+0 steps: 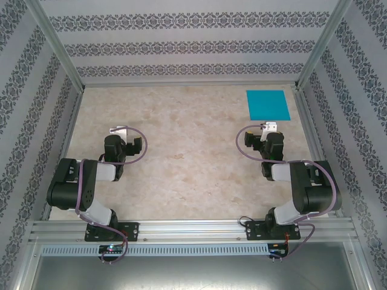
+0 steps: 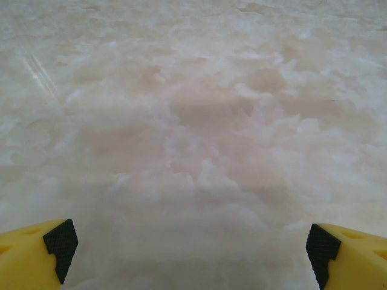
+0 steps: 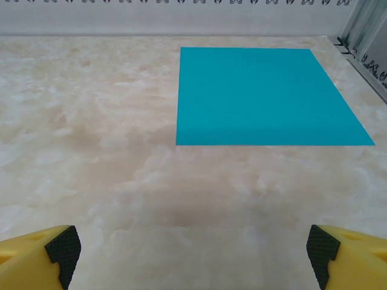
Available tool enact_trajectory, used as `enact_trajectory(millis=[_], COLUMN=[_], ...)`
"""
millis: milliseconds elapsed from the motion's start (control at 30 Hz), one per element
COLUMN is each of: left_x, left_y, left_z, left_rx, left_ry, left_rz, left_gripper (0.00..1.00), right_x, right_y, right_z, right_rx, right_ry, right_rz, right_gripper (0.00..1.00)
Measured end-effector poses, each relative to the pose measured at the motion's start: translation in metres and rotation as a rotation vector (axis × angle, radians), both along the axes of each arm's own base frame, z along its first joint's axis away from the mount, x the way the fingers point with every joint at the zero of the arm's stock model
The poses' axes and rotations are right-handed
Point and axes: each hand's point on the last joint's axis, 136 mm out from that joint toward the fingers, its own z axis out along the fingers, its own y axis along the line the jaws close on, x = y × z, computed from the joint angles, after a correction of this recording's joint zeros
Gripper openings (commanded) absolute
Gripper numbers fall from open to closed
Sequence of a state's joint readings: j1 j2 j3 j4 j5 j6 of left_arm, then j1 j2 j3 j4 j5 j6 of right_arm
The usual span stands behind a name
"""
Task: Fold a paper plane with a square sheet of paper (pick it up from the middle)
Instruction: Move the square sheet of paper to the center of the table.
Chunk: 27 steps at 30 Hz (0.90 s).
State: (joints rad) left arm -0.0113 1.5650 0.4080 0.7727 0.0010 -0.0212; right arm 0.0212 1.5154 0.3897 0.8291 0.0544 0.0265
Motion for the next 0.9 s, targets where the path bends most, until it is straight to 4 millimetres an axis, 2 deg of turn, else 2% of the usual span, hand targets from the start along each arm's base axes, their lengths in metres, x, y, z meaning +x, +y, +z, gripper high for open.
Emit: enact_trajectory(millis=[733, 833, 900], left_x=[0.0, 0.0, -0.002], left_y=[0.0, 0.0, 0.001], left_z=[0.0, 0.004, 0.014], left_rx=[0.0, 0.001, 0.001], left_ry=[-0.002, -0.007, -0.019], left_rz=[0.0, 0.002, 0.004], left_gripper=[1.0, 1.0, 1.0], right_x=[0.002, 0.001, -0.002], right_y=[0.0, 0.0, 0.001], right_z=[0.005, 0.01, 0.021], right_rx=[0.001, 0.001, 0.002], right_ry=[-0.022, -0.031, -0.048], right_rz=[0.0, 0.0, 0.003], right_gripper=[0.98, 0.98, 0.98])
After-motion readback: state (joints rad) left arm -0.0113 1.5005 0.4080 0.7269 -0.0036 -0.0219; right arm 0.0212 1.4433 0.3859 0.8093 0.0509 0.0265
